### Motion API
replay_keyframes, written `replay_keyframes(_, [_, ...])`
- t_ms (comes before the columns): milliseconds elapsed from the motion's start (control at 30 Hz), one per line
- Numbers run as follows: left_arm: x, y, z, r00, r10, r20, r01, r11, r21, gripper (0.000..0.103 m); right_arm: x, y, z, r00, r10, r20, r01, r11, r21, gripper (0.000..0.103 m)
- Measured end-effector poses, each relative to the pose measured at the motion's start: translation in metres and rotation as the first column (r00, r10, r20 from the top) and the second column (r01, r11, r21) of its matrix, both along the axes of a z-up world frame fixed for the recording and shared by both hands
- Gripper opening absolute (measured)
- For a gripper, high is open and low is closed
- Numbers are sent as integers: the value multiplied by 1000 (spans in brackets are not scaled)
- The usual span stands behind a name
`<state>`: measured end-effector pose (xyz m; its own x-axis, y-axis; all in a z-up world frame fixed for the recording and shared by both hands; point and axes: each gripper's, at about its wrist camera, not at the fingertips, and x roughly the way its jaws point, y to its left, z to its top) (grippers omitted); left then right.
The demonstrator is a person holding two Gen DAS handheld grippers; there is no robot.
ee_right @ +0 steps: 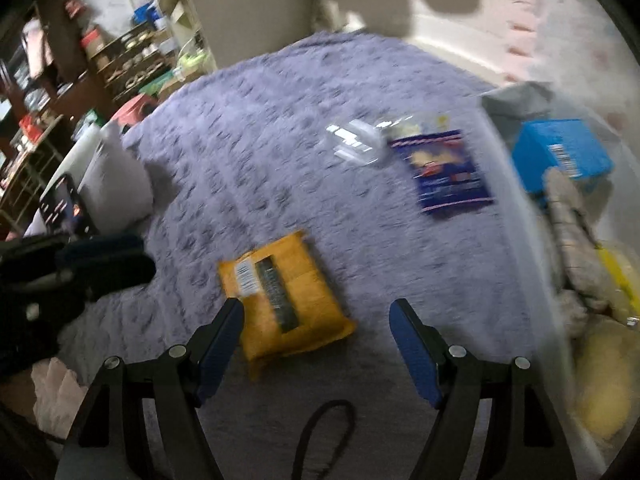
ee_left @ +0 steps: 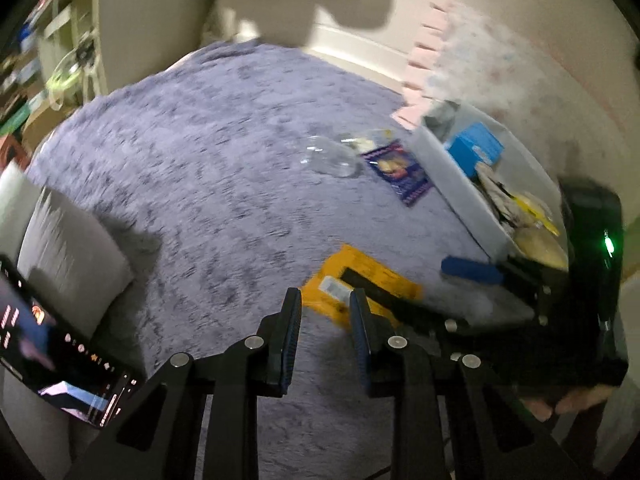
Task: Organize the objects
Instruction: 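Grasp the orange packet with the right gripper and lift it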
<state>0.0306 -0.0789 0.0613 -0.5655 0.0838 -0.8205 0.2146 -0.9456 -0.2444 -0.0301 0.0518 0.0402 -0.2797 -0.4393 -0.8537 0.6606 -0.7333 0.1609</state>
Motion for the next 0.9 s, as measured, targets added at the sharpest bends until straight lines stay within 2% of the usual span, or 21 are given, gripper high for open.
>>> replay_keyframes(167, [-10, -7, -17, 997, 59, 46, -61, 997, 45, 23, 5, -15, -9, 995, 58, -80, -60, 998, -21, 74])
replay_keyframes(233, [-13, -6, -22, 997, 65, 53, -68, 996, 61, 23, -1, -24, -19, 993, 99, -66, -101, 995, -14, 74])
replay_keyframes(333, [-16, -3, -23, 996, 67, 50, -70, 996, 56, 23, -7, -31, -48, 993, 116, 25, -118, 991, 61, 76])
replay_keyframes(367, [-16, -2, -22, 997, 62, 45, -65, 996, 56, 23, -7, -31, -51, 993, 118, 26, -119, 990, 71, 78])
replay_keyframes(467, [-17, 2, -19, 999, 43, 30, -44, 997, 57, 23, -3, -35, -48, 991, 132, -15, -129, 982, 135, 73])
replay_keyframes(700, [-22, 11, -15, 1000, 19, 3, -20, 999, 47, 23, -20, -18, -43, 1000, -16, 17, 14, 992, 124, 72])
replay_keyframes(900, [-26, 17, -14, 1000, 16, -9, -16, 999, 37, 23, -43, 24, -22, 971, -217, 103, 223, 974, -49, 72])
